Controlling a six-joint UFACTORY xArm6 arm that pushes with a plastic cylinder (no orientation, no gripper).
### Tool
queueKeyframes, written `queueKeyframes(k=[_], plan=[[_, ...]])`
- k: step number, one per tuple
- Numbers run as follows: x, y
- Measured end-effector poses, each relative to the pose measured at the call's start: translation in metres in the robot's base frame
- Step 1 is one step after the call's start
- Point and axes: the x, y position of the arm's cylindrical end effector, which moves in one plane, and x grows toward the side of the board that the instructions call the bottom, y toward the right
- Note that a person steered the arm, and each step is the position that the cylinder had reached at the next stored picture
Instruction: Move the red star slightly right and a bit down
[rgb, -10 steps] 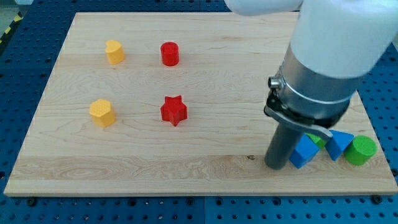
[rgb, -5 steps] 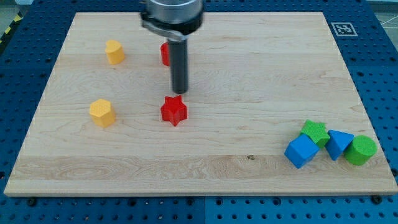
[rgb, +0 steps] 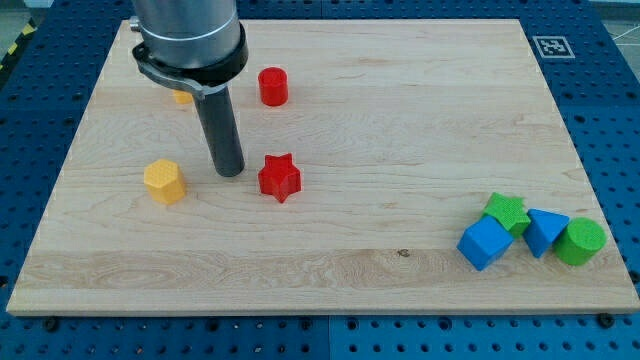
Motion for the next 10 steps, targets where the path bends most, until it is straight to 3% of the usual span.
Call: queueKeyframes(k=[2,5,8,9,10], plan=[[0.023,0.024],[0.026,0.089],[0.050,0.113],[0.041,0.090],[-0.003,0.087]])
